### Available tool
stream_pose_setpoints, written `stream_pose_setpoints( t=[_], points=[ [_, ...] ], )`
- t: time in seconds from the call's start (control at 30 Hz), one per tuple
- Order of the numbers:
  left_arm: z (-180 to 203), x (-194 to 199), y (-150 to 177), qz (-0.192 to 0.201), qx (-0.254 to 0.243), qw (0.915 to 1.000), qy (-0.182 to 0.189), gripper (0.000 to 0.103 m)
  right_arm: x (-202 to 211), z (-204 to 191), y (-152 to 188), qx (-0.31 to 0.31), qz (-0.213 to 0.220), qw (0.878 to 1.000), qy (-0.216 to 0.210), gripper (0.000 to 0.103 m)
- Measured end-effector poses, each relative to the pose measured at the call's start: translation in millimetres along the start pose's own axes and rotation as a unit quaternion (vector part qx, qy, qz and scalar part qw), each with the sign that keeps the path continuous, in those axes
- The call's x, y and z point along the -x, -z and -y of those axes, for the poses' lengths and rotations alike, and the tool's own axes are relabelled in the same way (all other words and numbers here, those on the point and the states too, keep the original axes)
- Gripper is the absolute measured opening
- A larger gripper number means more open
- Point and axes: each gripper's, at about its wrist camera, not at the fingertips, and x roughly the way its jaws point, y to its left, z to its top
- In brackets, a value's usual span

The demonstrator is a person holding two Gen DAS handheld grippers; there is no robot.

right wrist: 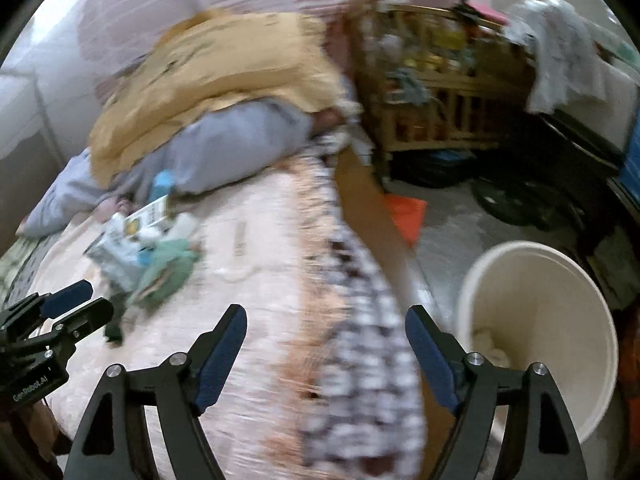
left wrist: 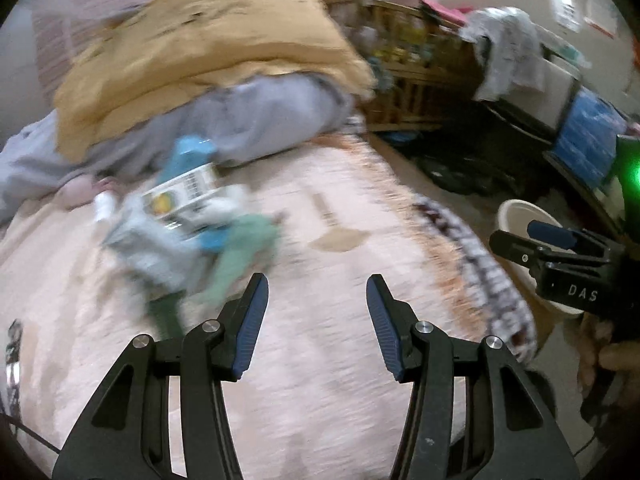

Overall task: Collect trash
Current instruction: 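Move both open grippers back over the trash on the bed, then grasp the orange-patterned snack wrapper with the left gripper while the right gripper grasps white tissue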

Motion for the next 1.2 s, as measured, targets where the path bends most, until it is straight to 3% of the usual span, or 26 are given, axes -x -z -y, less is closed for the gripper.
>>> stream_pose_setpoints(
  t=[0.27, 0.47, 0.57, 0.73, 0.93, 1.03, 1.07, 1.1, 1.2],
  points=[
    [-94.2, 21.9, 33.2, -0.021, 0.063, 0.996, -0.059, 0.05, -41.7, -106.3, -2.7, 0.102, -0.04, 0.993, -0.033, 0.081],
    [-153.9, 27.0, 44.7, -0.023, 0.124, 0.9896, -0.07, 0.05, -71.3, -164.0, 0.2, 0.165, -0.057, 0.982, -0.066, 0.081],
    [-166.5, 21.4, 42.1, -0.026, 0.132, 0.9881, -0.074, 0.05, -90.7, -177.9, -5.8, 0.173, -0.08, 0.979, -0.074, 0.081],
    [-176.9, 0.1, 29.3, -0.03, 0.141, 0.9879, -0.057, 0.05, -114.5, -188.8, -30.8, 0.157, -0.069, 0.983, -0.072, 0.081],
    [-181.6, -36.7, 1.1, -0.022, 0.16, 0.9865, -0.025, 0.05, -150.6, -200.4, -67.2, 0.118, -0.065, 0.984, -0.114, 0.081],
    [-183.0, -58.7, -12.8, -0.025, 0.173, 0.9845, -0.01, 0.05, -175.3, -207.6, -75.3, 0.11, -0.079, 0.982, -0.132, 0.059],
    [-183.0, -64.8, -16.1, -0.028, 0.176, 0.984, -0.008, 0.05, -185.6, -207.9, -77.3, 0.106, -0.083, 0.982, -0.135, 0.044],
    [-183.4, -74.0, -20.1, -0.031, 0.179, 0.9834, -0.007, 0.05, -189.9, -207.9, -77.1, 0.103, -0.086, 0.981, -0.138, 0.036],
    [-182.5, -93.4, -24.9, -0.034, 0.174, 0.9841, -0.001, 0.049, -199.8, -204.2, -77.7, 0.089, -0.086, 0.98, -0.154, 0.028]
  ],
)
